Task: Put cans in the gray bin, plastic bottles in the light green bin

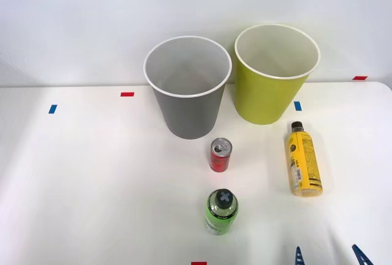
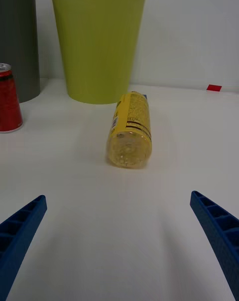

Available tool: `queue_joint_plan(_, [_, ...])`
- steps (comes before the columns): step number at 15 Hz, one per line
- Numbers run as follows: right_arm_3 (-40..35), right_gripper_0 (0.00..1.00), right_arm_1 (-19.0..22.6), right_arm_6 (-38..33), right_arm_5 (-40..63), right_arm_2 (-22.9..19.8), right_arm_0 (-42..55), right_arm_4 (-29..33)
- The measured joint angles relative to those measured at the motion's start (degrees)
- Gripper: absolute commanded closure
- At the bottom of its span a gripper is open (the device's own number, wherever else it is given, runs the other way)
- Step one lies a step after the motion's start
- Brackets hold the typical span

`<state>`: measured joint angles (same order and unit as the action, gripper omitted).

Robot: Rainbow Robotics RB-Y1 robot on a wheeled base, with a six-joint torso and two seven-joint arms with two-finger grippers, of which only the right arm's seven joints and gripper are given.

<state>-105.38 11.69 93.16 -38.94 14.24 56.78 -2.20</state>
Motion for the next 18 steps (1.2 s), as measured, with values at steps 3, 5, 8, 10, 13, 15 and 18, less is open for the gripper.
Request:
queue_joint_plan(3, [0.0,0.00,0.0,0.0,0.0,0.0,0.0,0.0])
queue_joint_plan(5, [0.0,0.00,0.0,0.0,0.0,0.0,0.0,0.0])
queue_joint_plan(8, [0.0,0.00,0.0,0.0,0.0,0.0,0.0,0.0])
queue_joint_plan(10, [0.0,0.00,0.0,0.0,0.0,0.0,0.0,0.0])
queue_joint_plan(13, [0.2,0.00,-0.1,0.0,0.2,0.0,-0.1,0.0])
queue_joint_plan(15, [2.0,0.00,-0.3,0.1,0.7,0.2,-0.7,0.2])
queue_joint_plan(18, [1.3,0.00,-0.3,0.1,0.7,-0.6,-0.8,0.0])
